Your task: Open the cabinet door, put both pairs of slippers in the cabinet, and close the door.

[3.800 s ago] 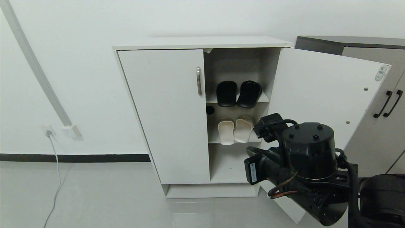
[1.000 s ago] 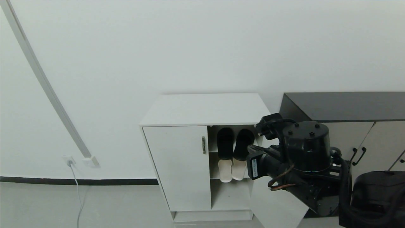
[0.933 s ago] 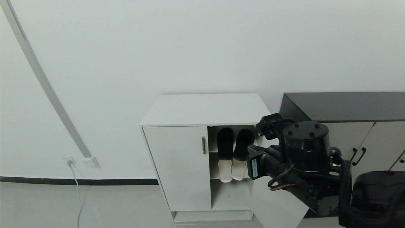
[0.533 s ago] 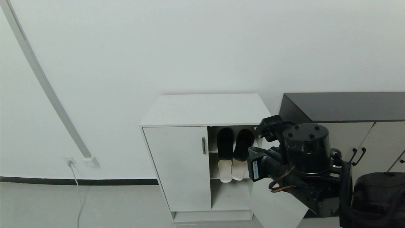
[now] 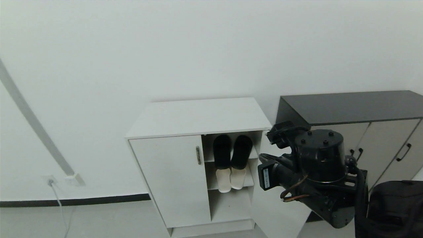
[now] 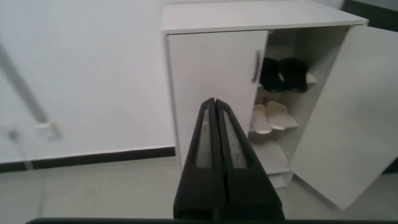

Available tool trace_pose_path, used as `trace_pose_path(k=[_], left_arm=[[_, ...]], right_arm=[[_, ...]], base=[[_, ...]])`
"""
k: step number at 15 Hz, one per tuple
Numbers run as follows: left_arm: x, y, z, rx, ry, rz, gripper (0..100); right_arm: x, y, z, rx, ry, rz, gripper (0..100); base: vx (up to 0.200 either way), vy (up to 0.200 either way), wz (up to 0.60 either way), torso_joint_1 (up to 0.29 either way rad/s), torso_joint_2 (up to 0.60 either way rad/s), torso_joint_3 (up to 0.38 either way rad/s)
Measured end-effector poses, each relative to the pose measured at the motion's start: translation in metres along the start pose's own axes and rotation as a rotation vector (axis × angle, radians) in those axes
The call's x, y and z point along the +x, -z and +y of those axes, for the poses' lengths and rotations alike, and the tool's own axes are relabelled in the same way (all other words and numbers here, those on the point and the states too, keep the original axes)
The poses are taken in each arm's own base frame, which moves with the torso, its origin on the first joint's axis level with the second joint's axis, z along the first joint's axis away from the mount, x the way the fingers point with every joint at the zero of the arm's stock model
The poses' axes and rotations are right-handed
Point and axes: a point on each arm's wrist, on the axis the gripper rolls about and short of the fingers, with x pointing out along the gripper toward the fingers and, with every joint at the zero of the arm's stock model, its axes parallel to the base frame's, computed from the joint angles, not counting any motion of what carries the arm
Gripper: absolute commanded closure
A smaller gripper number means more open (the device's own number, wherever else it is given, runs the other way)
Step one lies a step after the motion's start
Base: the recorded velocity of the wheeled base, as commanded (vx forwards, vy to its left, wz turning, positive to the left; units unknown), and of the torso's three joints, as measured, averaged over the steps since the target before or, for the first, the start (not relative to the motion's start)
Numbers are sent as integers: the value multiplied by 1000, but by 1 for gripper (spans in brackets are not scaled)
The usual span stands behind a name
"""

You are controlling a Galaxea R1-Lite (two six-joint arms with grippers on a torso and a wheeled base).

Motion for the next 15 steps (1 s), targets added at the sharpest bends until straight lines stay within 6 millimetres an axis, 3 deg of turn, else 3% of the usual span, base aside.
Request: trace_pose_path(k=[2,8,12,15], left_arm=[[0,0,0,0,-1,0,100],[0,0,0,0,0,0,100],[0,0,0,0,0,0,100],[0,0,0,0,-1,0,100]], right_arm=[[0,0,0,0,0,0,100],[2,0,-3,-5,10,1,100],[2,0,-4,-4,14,1,100],[5,-1,-8,1,26,0,100]], base=[[0,0,-600,2,2,5],[0,0,0,0,0,0],[-200,0,0,4,6,1],[0,0,0,0,0,0]])
